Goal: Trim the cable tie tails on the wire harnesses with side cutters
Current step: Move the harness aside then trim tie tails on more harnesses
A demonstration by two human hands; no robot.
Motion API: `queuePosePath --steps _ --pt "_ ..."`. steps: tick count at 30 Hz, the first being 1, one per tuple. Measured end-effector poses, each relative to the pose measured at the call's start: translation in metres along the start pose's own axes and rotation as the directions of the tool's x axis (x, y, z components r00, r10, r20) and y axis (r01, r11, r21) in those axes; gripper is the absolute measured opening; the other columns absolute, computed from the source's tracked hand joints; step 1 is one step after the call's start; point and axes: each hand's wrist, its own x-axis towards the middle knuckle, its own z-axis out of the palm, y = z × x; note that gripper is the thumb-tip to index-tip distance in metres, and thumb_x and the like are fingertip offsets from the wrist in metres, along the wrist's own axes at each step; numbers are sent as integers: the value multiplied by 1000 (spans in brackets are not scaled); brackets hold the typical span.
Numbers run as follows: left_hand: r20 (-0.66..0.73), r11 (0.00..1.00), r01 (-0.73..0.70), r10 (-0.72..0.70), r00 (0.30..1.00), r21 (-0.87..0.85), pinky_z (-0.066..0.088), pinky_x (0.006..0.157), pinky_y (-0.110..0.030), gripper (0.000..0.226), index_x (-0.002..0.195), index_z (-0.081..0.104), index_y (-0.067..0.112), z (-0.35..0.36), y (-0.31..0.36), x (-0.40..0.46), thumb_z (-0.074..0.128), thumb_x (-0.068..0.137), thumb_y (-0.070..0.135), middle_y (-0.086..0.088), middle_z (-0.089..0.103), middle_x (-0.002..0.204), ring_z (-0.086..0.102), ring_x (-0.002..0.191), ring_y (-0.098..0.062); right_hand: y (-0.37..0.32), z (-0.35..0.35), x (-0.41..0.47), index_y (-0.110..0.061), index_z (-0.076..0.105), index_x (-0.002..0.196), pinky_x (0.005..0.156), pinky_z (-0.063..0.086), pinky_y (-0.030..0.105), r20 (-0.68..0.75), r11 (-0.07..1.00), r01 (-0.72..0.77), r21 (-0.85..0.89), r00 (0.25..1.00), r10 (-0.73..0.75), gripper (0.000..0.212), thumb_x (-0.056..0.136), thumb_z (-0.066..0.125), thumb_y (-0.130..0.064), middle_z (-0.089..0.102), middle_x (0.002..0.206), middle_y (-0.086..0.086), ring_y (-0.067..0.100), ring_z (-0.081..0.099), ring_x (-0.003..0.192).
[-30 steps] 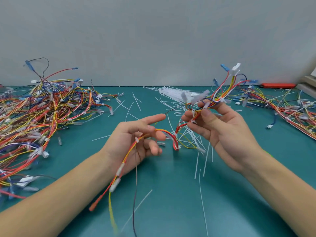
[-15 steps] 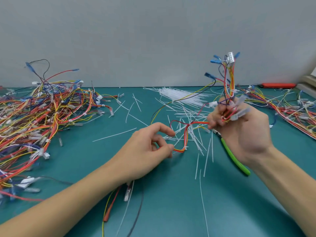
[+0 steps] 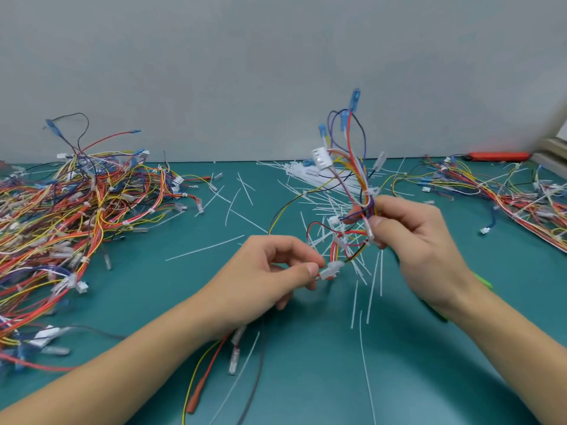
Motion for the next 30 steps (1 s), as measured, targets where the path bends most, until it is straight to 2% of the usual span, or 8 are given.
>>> queuePosePath --steps 2,6,11,15,17,20,24,30 --pt "4 998 6 -6 1000 -58 39 45 -16 8 91 77 26 0 1 -1 69 89 25 -4 74 80 48 48 -14 -1 1 -2 -15 73 87 61 32 32 21 999 10 -47 1000 -9 22 92 52 -14 45 64 -8 13 37 65" --pt "-26 996 11 -13 1000 -86 37 46 -19 10 95 77 23 0 -1 1 69 90 24 -5 72 80 52 51 -15 -4 3 -3 -21 71 80 65 35 18 1 994 41 -99 999 -41 24 89 52 -10 55 66 -14 6 45 68" --pt "-160 995 50 -64 985 -92 37 44 -17 5 92 75 28 -3 -5 4 76 88 26 -7 76 83 52 49 -20 4 -1 0 -4 69 79 67 37 38 -131 998 18 -53 991 -25 21 88 50 -9 59 75 17 34 49 76" --pt "-200 994 64 -80 976 -89 35 44 -18 12 94 72 30 -4 -5 5 74 82 35 -7 77 85 53 48 -20 7 -2 3 -13 70 85 73 45 29 -238 999 11 35 971 -2 23 87 48 -8 67 82 11 21 57 78" --pt "-227 995 63 -80 971 -82 36 44 -17 11 95 70 31 -5 -7 5 75 86 32 -6 78 86 53 47 -22 10 -2 3 -15 70 84 73 45 29 -252 999 20 36 968 -10 24 88 47 -8 66 83 13 29 56 79" --pt "-269 995 64 -83 960 -79 36 43 -15 12 102 66 28 -7 -9 6 74 94 24 -6 78 88 52 45 -23 12 -2 3 -13 68 82 73 45 41 -250 999 26 19 968 -20 20 87 48 -12 64 82 16 41 54 85" --pt "-316 999 38 -41 948 -13 38 44 -16 22 108 65 29 -7 -9 7 76 92 19 -3 76 84 58 49 -23 10 -2 1 -21 67 78 81 48 55 -227 999 52 14 973 -47 19 84 49 -25 64 81 15 44 57 87" --pt "-288 972 48 21 958 230 49 56 -21 37 115 65 41 -5 -13 6 66 97 8 11 76 97 73 63 -21 4 1 -1 -20 68 82 70 43 33 -172 993 118 -11 978 -119 21 88 49 -22 61 79 7 31 54 80"
